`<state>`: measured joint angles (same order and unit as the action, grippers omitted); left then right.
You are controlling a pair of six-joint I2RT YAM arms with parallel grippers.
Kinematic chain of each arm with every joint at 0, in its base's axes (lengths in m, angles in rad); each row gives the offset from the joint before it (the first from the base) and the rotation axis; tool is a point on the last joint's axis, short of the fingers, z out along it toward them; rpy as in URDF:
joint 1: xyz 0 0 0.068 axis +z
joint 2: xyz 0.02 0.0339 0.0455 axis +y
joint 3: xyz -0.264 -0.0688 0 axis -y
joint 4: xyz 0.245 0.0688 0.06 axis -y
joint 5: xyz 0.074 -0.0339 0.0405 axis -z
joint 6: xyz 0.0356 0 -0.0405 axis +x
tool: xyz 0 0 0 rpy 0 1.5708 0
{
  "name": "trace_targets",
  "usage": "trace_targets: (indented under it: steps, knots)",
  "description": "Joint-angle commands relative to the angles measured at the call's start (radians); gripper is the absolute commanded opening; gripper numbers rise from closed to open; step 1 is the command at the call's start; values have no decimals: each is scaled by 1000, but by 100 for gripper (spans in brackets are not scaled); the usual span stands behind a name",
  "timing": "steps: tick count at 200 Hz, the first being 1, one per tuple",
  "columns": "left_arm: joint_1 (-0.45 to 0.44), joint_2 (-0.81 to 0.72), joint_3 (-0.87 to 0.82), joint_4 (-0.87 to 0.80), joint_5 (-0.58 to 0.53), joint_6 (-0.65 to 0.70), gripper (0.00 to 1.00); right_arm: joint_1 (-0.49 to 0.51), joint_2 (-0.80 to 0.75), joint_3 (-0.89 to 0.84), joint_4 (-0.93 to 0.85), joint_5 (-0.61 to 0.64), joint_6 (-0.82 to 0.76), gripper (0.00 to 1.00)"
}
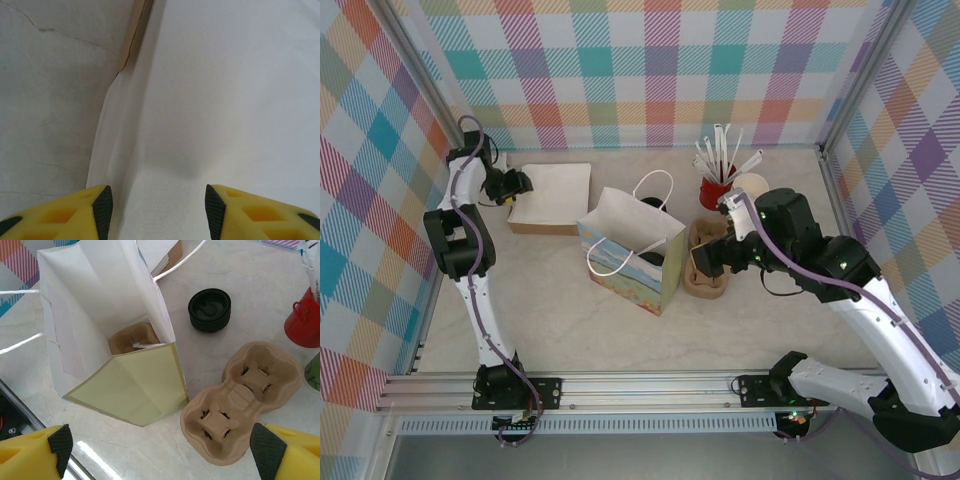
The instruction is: Pack the takeout coffee
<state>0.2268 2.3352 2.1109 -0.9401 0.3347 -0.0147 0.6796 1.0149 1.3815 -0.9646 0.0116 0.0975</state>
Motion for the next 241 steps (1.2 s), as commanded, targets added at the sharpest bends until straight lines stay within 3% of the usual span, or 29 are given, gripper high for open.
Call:
trace_targets:
  steps: [1, 69, 142, 241]
  knots:
    - [8, 16, 26, -36, 35, 18, 49, -5, 13, -2, 20, -32, 19, 93]
    - [7, 16, 47, -38, 50, 15, 33, -6, 25, -18, 36, -47, 24, 93]
    - [6, 1, 93, -69, 68, 35, 5, -4, 24, -24, 37, -38, 21, 93]
    - [6, -132, 86, -43, 148, 52, 0, -5, 21, -17, 35, -18, 15, 93]
